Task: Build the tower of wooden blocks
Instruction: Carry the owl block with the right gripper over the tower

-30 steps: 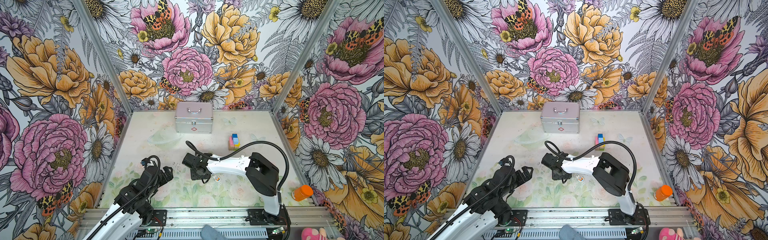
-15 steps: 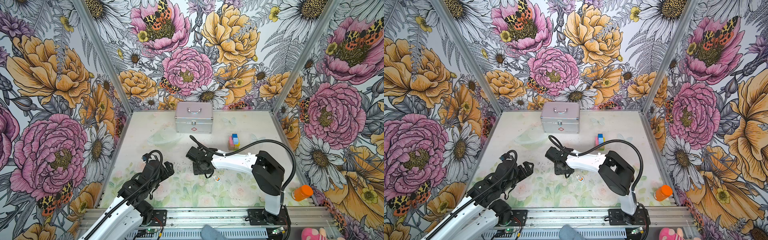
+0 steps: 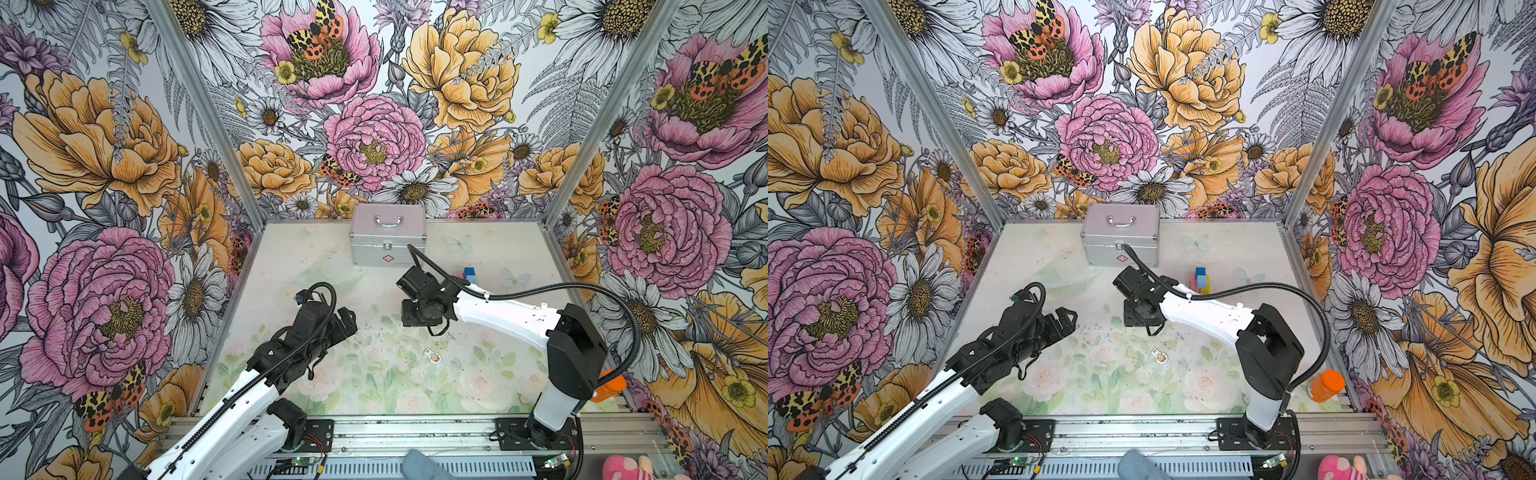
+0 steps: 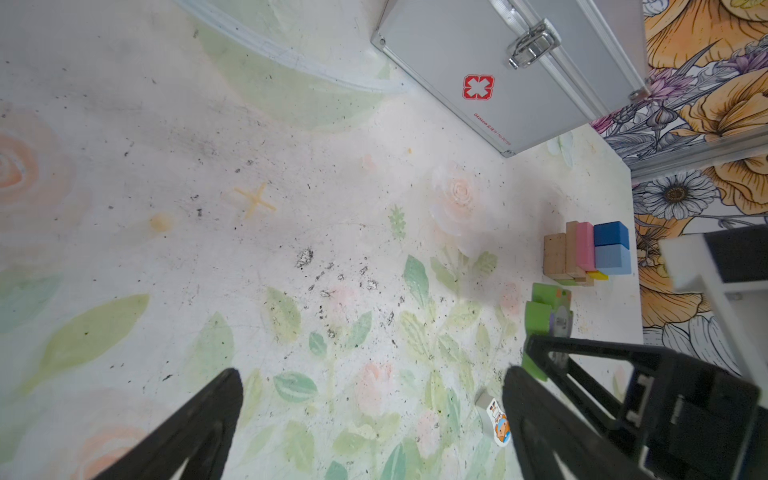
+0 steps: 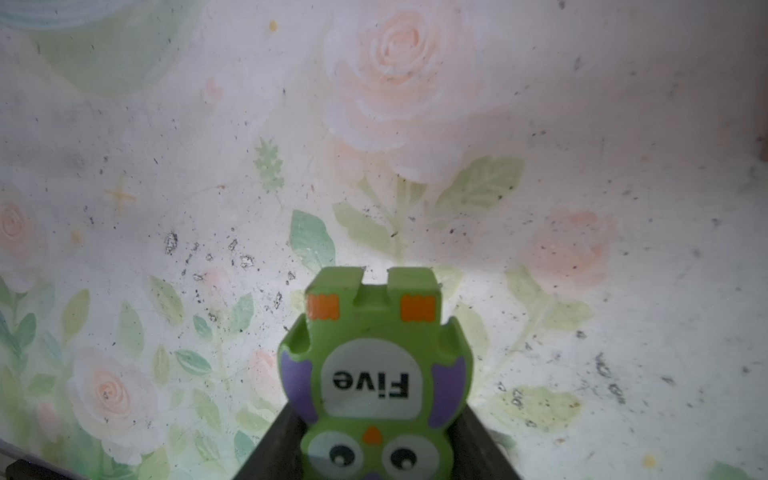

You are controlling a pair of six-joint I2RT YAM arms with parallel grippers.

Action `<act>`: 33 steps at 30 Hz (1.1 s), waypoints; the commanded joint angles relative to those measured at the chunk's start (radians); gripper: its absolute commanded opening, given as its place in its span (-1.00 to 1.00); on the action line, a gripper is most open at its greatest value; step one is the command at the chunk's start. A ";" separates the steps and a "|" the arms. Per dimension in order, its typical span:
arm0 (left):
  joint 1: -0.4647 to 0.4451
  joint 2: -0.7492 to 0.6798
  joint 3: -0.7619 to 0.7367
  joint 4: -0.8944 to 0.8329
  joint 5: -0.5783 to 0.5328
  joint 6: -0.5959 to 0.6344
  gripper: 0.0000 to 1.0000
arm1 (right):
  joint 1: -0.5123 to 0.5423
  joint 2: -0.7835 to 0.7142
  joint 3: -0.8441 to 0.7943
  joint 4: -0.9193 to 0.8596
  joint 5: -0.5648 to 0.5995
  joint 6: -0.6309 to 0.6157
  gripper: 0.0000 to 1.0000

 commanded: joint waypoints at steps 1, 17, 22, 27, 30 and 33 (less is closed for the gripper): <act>0.004 0.022 0.037 0.061 0.036 0.029 0.97 | -0.069 -0.074 -0.021 -0.050 0.017 -0.088 -0.23; -0.077 0.281 0.241 0.163 0.102 0.109 0.98 | -0.374 -0.230 -0.039 -0.099 -0.025 -0.253 -0.23; -0.106 0.366 0.310 0.192 0.121 0.129 0.98 | -0.432 -0.210 -0.014 -0.107 -0.039 -0.301 -0.24; -0.115 0.408 0.342 0.212 0.143 0.132 0.98 | -0.476 -0.174 0.021 -0.115 -0.049 -0.350 -0.25; -0.119 0.422 0.356 0.217 0.151 0.133 0.98 | -0.499 -0.147 0.053 -0.122 -0.057 -0.380 -0.25; -0.120 0.429 0.368 0.220 0.154 0.135 0.98 | -0.525 -0.124 0.075 -0.128 -0.072 -0.412 -0.25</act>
